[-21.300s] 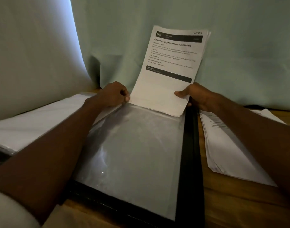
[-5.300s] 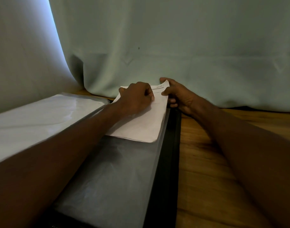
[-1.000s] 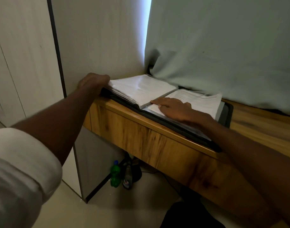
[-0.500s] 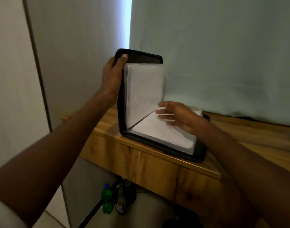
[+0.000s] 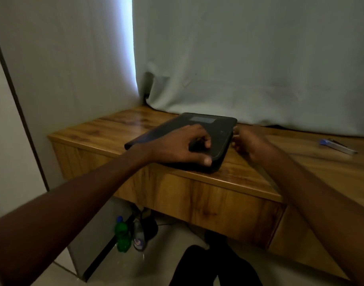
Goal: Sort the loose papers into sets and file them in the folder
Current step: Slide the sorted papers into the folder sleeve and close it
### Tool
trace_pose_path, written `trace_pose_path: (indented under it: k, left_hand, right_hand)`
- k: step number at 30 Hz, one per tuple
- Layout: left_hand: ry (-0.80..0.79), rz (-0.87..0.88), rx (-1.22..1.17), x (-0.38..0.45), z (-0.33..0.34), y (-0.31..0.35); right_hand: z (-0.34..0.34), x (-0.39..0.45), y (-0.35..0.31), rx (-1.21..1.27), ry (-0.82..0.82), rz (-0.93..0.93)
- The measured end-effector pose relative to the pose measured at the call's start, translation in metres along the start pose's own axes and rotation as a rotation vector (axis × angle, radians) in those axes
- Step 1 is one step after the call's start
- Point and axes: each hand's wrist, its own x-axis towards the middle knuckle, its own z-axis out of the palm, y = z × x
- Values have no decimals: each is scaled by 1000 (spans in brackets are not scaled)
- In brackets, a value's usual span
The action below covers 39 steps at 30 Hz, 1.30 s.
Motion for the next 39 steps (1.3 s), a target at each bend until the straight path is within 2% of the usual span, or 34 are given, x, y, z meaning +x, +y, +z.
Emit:
trace_pose_path:
  k: [2, 4, 6, 8, 12, 18, 22, 26, 30, 33, 34, 37, 39]
  left_hand:
    - [73, -67, -113, 1, -9, -5]
    - [150, -165, -38, 3, -17, -22]
    - [71, -269, 115, -1, -22, -48]
    - [-13, -347, 161, -8, -26, -72]
    - [-20, -458, 152, -20, -47, -103]
    - [31, -620, 117, -62, -88, -177]
    - [83, -720, 243, -78, -103, -225]
    - [99, -772, 367, -87, -115, -256]
    - [66, -780, 323, -87, -118, -263]
    - [74, -777, 228, -82, -126, -255]
    - [89, -771, 200, -77, -128, -252]
    - [195, -693, 257, -52, -118, -225]
    - [271, -544, 201, -22, -95, -198]
  right_hand:
    - [6, -1, 11, 35, -6, -59]
    - [13, -3, 15, 27, -20, -92]
    - [21, -13, 16, -127, -32, -144]
    - [32, -15, 17, -324, -23, -198]
    - [62, -11, 6, -323, -141, -147]
    - [154, -5, -3, -842, -293, -332]
    - [210, 14, -3, -1051, -220, -386]
    - [241, 29, -4, -1154, -196, -383]
    - [245, 38, -6, -1173, -183, -372]
    - [244, 40, -5, -1123, -233, -366]
    - [239, 38, -7, -1029, -278, -363]
    - [208, 31, -14, -534, -423, -330]
    - [171, 24, -14, -416, -314, -402]
